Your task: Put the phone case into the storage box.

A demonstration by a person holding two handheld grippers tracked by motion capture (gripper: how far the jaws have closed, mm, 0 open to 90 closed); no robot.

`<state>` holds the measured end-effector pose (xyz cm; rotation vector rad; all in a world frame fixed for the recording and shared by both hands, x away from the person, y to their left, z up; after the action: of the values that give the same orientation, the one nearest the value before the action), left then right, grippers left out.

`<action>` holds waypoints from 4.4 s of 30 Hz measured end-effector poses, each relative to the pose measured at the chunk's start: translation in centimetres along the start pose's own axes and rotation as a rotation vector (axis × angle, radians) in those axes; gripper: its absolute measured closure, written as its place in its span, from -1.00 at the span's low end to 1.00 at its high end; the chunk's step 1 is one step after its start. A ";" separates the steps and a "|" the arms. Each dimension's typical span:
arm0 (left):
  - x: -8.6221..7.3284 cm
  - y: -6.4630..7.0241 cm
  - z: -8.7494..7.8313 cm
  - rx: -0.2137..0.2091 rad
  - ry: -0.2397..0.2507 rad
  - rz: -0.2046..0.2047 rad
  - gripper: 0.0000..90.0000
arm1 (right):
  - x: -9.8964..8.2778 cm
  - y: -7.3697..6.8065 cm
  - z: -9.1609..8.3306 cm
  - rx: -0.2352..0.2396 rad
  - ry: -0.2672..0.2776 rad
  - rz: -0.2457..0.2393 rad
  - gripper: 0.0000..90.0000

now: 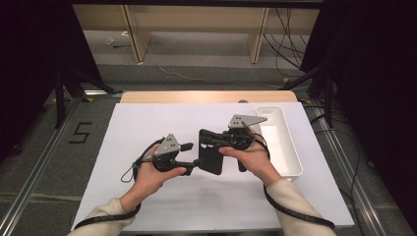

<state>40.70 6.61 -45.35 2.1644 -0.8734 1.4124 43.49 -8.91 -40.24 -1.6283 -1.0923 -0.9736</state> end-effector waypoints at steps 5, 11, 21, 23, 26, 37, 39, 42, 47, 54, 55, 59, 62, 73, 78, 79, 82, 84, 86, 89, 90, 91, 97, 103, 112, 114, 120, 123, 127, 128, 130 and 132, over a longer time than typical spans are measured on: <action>-0.1 0.1 0.1 -0.030 -0.005 0.001 -0.23 | -0.1 -0.2 0.1 0.038 -0.014 -0.011 0.92; -0.3 0.4 0.2 -0.060 -0.011 0.008 -0.21 | -0.3 -0.5 0.2 0.078 -0.029 -0.019 0.92; -0.7 0.6 0.4 -0.102 -0.028 0.019 -0.04 | -0.5 -0.7 0.4 0.118 -0.051 -0.020 0.92; -0.9 0.7 0.5 -0.122 -0.036 0.023 -0.01 | -0.4 -0.9 0.5 0.128 -0.049 -0.020 0.92; -1.1 0.9 0.7 -0.153 -0.045 0.025 0.04 | -0.4 -1.0 0.5 0.141 -0.048 -0.015 0.92; -1.3 1.2 0.5 -0.228 -0.077 0.055 0.47 | -0.5 -1.2 0.5 0.185 -0.038 -0.019 0.91; -1.4 1.2 0.4 -0.237 -0.093 0.061 0.55 | -0.5 -1.4 0.5 0.200 -0.040 -0.019 0.87; -1.5 1.3 0.2 -0.254 -0.121 0.062 0.70 | -0.6 -1.5 0.6 0.218 -0.058 -0.039 0.67; -1.3 1.5 0.1 -0.239 -0.131 0.075 0.78 | -0.6 -1.5 0.6 0.200 -0.057 -0.076 0.17; -1.2 1.3 0.1 -0.179 -0.139 0.052 0.78 | -0.3 -1.2 0.0 0.090 -0.026 -0.120 -0.65; -1.2 1.3 0.1 -0.179 -0.139 0.052 0.78 | -0.3 -1.2 0.0 0.090 -0.026 -0.120 -0.65; -1.0 1.0 0.0 -0.132 -0.138 0.034 0.78 | -0.2 -0.8 -0.7 0.016 0.030 -0.104 -0.69; -1.0 0.9 0.1 -0.079 -0.130 0.020 0.78 | -0.4 -0.8 -1.5 -0.024 0.063 -0.103 -0.69; -0.8 0.5 0.0 -0.044 -0.117 0.013 0.78 | -0.5 -1.3 -3.5 -0.173 0.159 -0.121 -0.69; -0.7 0.4 -0.1 -0.020 -0.113 0.010 0.78 | -0.9 -1.8 -4.1 -0.232 0.171 -0.132 -0.68; -0.7 0.3 -0.1 -0.015 -0.110 0.008 0.78 | -0.9 -1.9 -4.3 -0.241 0.174 -0.134 -0.68; -0.7 0.2 -0.2 0.000 -0.114 0.006 0.78 | -1.1 -2.1 -4.8 -0.265 0.183 -0.130 -0.69; -0.6 0.1 -0.2 0.010 -0.113 -0.001 0.78 | -1.3 -2.2 -5.1 -0.272 0.186 -0.131 -0.69; -0.7 0.0 -0.2 0.015 -0.112 -0.008 0.78 | -1.6 -2.4 -5.4 -0.280 0.183 -0.130 -0.69; -0.7 0.0 -0.2 0.023 -0.111 -0.010 0.78 | -1.8 -2.4 -5.6 -0.293 0.181 -0.131 -0.69; -0.7 -0.1 -0.2 0.031 -0.112 -0.015 0.78 | -2.1 -2.4 -5.9 -0.302 0.184 -0.124 -0.69; -0.7 -0.1 -0.1 0.035 -0.114 -0.019 0.78 | -2.2 -2.4 -6.1 -0.306 0.179 -0.122 -0.69; -0.8 -0.1 0.0 0.052 -0.118 -0.039 0.78 | -2.8 -2.6 -6.7 -0.321 0.182 -0.114 -0.68; -0.6 0.3 0.4 0.062 -0.120 -0.058 0.78 | -3.0 -2.6 -6.9 -0.347 0.183 -0.109 -0.69; -0.6 0.6 0.8 0.064 -0.124 -0.064 0.78 | -2.9 -2.6 -6.8 -0.357 0.192 -0.108 -0.69; -0.6 0.6 0.8 0.064 -0.126 -0.062 0.78 | -2.9 -2.7 -6.8 -0.358 0.191 -0.111 -0.69; -0.5 1.0 1.1 0.059 -0.128 -0.063 0.78 | -2.8 -2.8 -6.5 -0.359 0.192 -0.111 -0.72; -0.4 1.2 1.2 0.057 -0.132 -0.060 0.78 | -2.7 -2.9 -6.3 -0.357 0.193 -0.111 -0.72; -0.4 1.4 1.3 0.055 -0.133 -0.057 0.78 | -2.6 -2.9 -5.9 -0.355 0.189 -0.113 -0.73; -0.4 1.4 1.3 0.055 -0.133 -0.058 0.78 | -2.6 -2.9 -5.8 -0.353 0.190 -0.112 -0.73; -0.3 1.5 1.3 0.056 -0.129 -0.060 0.78 | -2.5 -2.9 -5.6 -0.356 0.191 -0.114 -0.74; -0.3 1.6 1.3 0.056 -0.131 -0.059 0.78 | -2.4 -3.0 -5.4 -0.353 0.190 -0.111 -0.74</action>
<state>40.40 4.69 -46.13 2.3270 -0.8177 1.2930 39.33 -14.06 -40.31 -1.7212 -0.9252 -1.4287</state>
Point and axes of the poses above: each handheld gripper's, and its own axes: z roughly forward along the jaws, x roughly out of its top, y roughly to its right, the point moved 5 cm from there along z, roughly forward along the jaws, and after that the axes turned 12 degrees about x, right-handed, at the moved point
